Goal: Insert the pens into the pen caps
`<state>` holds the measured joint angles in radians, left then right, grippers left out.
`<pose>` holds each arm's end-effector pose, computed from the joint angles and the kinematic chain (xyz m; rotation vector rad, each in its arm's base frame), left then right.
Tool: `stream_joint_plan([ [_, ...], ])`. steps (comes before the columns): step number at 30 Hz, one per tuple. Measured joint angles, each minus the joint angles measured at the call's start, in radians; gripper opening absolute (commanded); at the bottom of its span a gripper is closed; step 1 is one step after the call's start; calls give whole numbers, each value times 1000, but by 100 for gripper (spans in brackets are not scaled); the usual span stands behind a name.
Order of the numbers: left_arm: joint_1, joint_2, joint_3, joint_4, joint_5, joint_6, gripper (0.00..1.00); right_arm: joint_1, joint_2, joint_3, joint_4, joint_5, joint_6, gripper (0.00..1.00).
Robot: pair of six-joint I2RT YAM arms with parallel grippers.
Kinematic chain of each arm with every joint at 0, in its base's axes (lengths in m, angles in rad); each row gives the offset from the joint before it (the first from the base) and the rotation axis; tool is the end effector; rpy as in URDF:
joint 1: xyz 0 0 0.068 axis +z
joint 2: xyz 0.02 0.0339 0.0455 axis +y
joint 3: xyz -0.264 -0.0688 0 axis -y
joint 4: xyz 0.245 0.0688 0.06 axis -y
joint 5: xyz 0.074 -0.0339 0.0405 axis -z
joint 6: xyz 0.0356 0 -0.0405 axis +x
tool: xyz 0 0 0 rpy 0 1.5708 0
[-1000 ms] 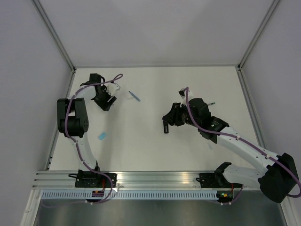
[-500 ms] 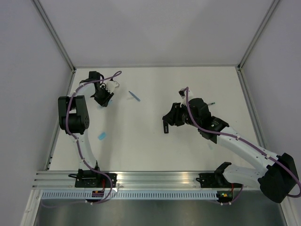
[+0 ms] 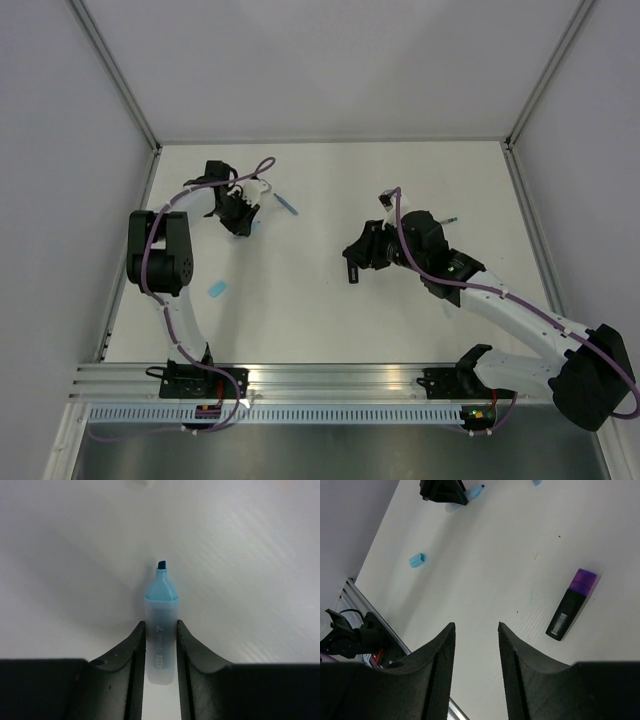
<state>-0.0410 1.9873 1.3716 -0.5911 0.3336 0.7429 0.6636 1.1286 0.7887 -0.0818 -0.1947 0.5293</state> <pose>0.3990 -0.0280 0.1618 1.0992 2.4423 -0.2539 0.1985 0.1640 0.2824 -0.2749 2.0982 0.9386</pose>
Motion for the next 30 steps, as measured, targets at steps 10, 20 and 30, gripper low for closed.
stream_joint_plan([
  [10, -73, -219, -122, 140, 275, -344, 2, 0, -32, -111, 119, -9, -2, 57],
  [20, -202, -549, -407, 620, 399, -954, 2, 15, -35, -168, 264, -10, -2, 58],
  [30, -600, -664, -528, 893, 134, -1274, 2, 114, -55, -179, 307, 148, -13, 59],
])
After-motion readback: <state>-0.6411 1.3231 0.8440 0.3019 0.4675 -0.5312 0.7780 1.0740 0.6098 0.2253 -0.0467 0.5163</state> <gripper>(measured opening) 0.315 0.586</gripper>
